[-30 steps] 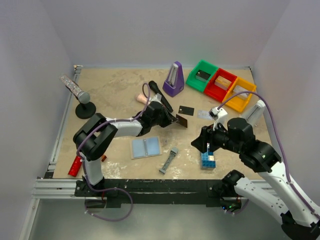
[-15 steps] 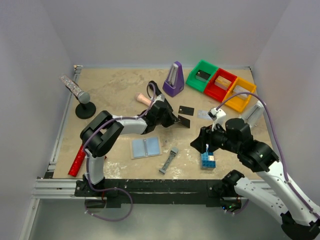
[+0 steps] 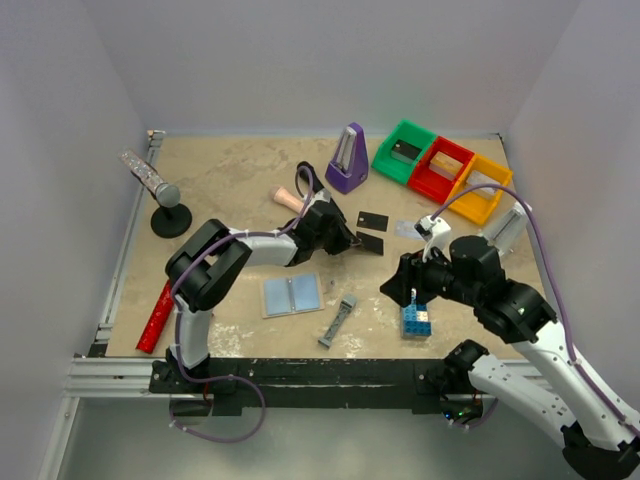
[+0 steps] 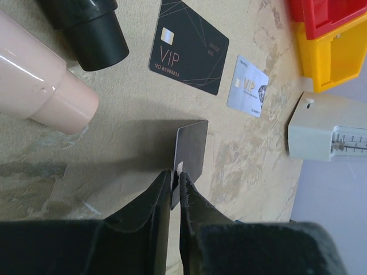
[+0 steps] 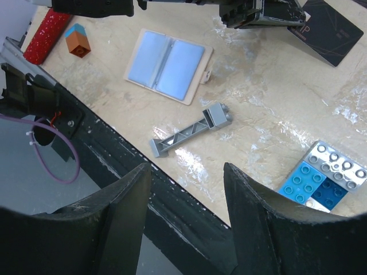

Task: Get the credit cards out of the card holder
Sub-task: Place the credit card at the center of the board, then remove the credit card from the card holder.

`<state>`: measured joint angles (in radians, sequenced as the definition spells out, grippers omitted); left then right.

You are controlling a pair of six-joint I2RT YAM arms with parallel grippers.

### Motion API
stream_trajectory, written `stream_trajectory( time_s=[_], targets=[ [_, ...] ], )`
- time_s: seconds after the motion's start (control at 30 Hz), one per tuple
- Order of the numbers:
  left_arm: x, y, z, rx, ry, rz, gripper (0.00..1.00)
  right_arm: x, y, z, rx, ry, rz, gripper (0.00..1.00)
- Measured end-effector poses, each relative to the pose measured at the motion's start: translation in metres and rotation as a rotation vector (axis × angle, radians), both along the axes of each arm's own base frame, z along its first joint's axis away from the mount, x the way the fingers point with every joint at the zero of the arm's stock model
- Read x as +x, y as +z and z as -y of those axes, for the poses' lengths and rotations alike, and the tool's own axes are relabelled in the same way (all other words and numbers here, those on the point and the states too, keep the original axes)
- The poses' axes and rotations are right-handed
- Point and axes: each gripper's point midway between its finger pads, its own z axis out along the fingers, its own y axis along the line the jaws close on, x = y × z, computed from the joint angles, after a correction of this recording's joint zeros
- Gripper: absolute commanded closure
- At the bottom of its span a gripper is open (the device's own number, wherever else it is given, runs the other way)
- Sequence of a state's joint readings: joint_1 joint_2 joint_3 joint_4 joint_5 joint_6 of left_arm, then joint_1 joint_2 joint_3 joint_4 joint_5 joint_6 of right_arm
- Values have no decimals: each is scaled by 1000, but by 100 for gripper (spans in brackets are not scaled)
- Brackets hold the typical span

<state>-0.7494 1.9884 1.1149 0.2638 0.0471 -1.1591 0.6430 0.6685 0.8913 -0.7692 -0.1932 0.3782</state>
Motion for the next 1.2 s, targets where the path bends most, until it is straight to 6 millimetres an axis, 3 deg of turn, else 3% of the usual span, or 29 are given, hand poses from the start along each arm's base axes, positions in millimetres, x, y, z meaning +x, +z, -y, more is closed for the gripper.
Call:
stream_trajectory(
  time_s=[0.63, 0.87, 1.03, 1.2],
  targets=[
    [-5, -12, -2, 47, -38, -23, 61, 2, -10, -2, -20, 4, -32, 42],
    [-9, 4, -14, 56, -45, 5, 59, 3, -12, -5, -18, 3, -45, 42],
    [-17, 37, -29, 36, -47, 53, 59, 6, -14, -9, -16, 8, -54, 42],
    [-43, 119, -54, -39, -55, 204, 59, 5, -32, -19, -25, 52, -118, 41]
  ],
)
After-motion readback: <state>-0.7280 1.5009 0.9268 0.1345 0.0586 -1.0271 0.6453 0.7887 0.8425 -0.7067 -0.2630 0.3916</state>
